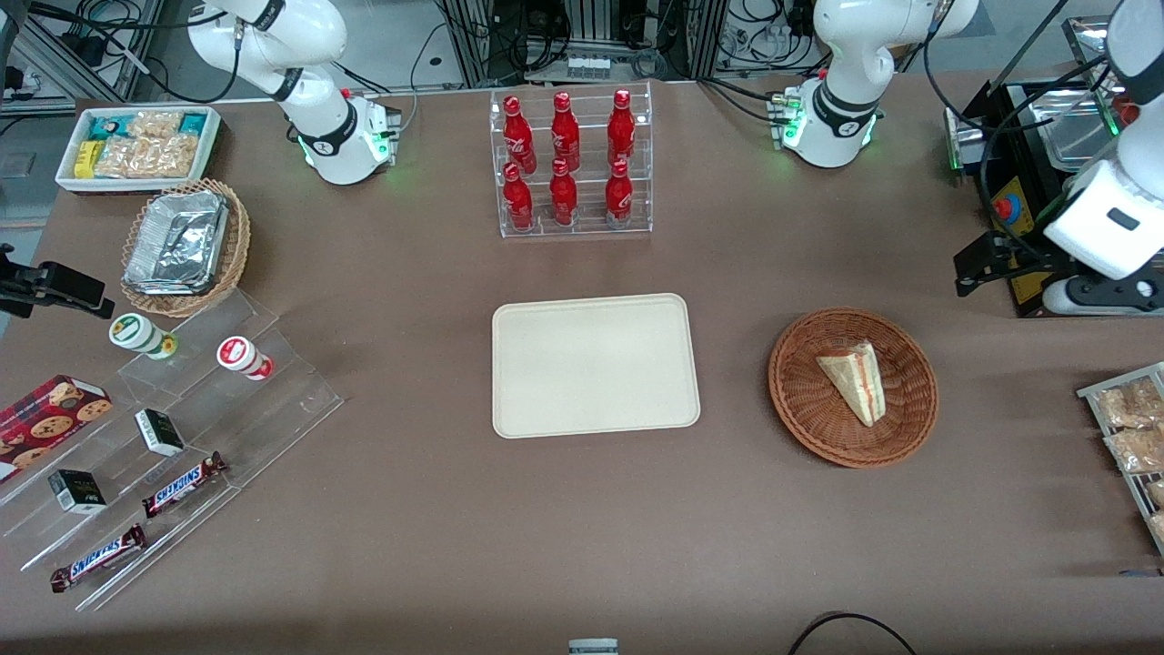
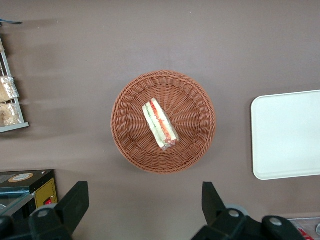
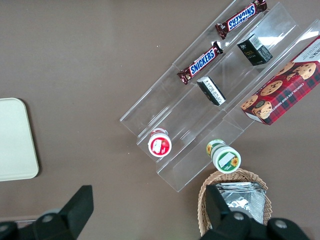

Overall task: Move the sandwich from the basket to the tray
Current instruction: 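Move the left gripper over the wicker basket and lower onto the sandwich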

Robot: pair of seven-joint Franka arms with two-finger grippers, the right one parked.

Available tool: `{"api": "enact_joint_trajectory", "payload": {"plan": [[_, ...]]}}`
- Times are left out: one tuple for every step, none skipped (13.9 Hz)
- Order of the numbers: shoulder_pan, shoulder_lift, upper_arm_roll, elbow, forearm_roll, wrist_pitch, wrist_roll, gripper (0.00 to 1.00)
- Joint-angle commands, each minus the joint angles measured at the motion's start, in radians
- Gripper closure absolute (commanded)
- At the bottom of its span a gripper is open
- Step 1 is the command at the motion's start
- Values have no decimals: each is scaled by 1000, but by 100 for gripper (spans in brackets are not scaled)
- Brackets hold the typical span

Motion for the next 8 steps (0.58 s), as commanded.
{"api": "enact_joint_trajectory", "payload": {"plan": [[-2,-24,21,4,-21,-38,32,0],[-2,-21,21,4,-21,-36,30,0],[-1,-18,21,4,-17,-33,29,0],[-1,-15,20,1,-9,-27,26,0],[-1,-13,18,-13,-6,-15,17,0],[-7,-18,17,-54,-1,19,1,0],[-7,-26,17,-123,-1,74,-8,0],[-7,-39,14,-196,-3,139,-32,0]]}}
